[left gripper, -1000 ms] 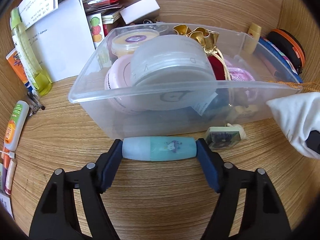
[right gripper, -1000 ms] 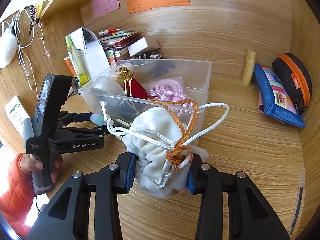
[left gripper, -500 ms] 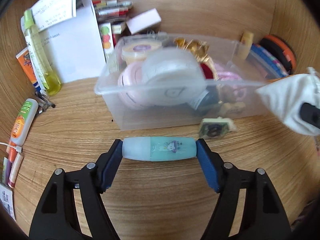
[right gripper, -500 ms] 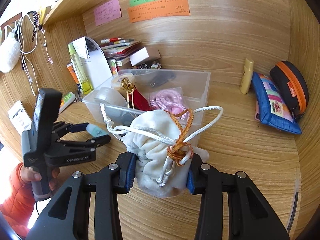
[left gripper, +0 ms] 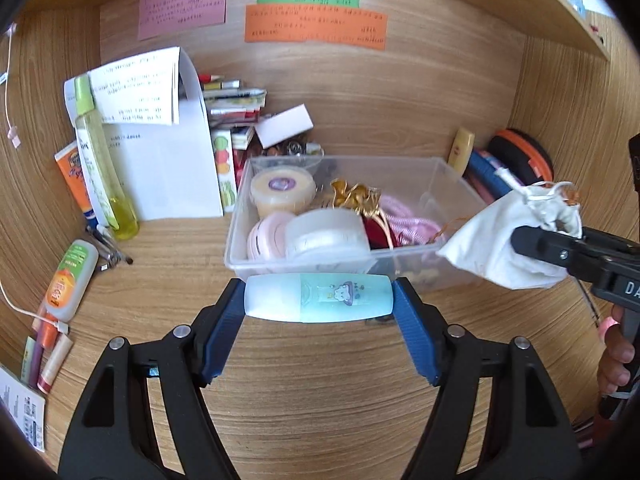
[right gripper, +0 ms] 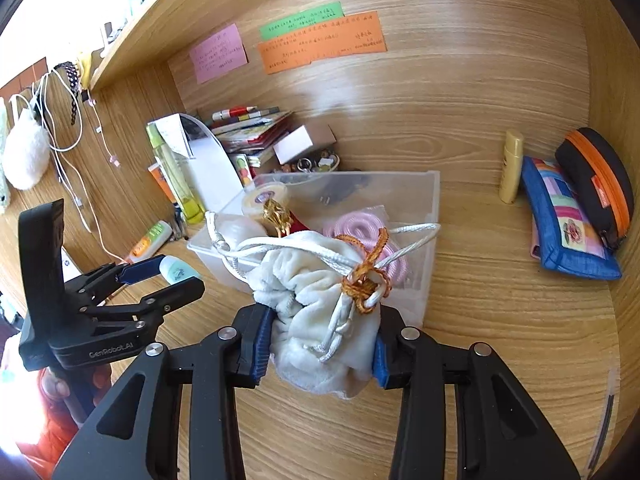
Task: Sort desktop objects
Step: 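Carry the white bag and blue tube over the clear box and lower them in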
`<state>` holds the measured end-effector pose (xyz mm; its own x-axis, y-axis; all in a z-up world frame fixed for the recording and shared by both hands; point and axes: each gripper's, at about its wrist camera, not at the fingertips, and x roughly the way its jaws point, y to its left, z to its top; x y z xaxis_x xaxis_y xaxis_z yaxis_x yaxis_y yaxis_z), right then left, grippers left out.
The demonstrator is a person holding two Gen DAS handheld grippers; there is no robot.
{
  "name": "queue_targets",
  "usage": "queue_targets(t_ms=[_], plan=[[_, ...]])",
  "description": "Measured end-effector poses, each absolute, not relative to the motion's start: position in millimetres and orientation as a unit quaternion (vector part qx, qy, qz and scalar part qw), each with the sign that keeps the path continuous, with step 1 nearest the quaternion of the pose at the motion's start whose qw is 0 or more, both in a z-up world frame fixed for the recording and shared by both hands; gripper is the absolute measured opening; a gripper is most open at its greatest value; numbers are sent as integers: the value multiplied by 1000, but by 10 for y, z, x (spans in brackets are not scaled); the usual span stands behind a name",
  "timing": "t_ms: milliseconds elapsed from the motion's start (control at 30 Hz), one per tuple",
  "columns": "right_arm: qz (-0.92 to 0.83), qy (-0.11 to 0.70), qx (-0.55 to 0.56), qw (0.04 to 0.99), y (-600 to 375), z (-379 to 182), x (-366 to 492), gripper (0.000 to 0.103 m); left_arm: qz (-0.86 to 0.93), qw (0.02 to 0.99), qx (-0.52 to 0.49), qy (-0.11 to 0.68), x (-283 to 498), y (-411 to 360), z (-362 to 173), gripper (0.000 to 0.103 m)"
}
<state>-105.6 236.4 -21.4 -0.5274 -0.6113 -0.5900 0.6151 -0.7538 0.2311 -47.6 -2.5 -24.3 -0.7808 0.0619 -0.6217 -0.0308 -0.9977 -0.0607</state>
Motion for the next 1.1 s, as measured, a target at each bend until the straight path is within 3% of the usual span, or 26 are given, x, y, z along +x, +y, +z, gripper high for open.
queue_targets(t_ms=[433,1100], plan=[[-879,3,316,357,2178,-3,-1267,34,950,33,-310,-22,-645,-83,-71,73],[-867,13,356,348,1872,-248,-1886,34,945,38,-323,-21,-1353,-147,-96,73]])
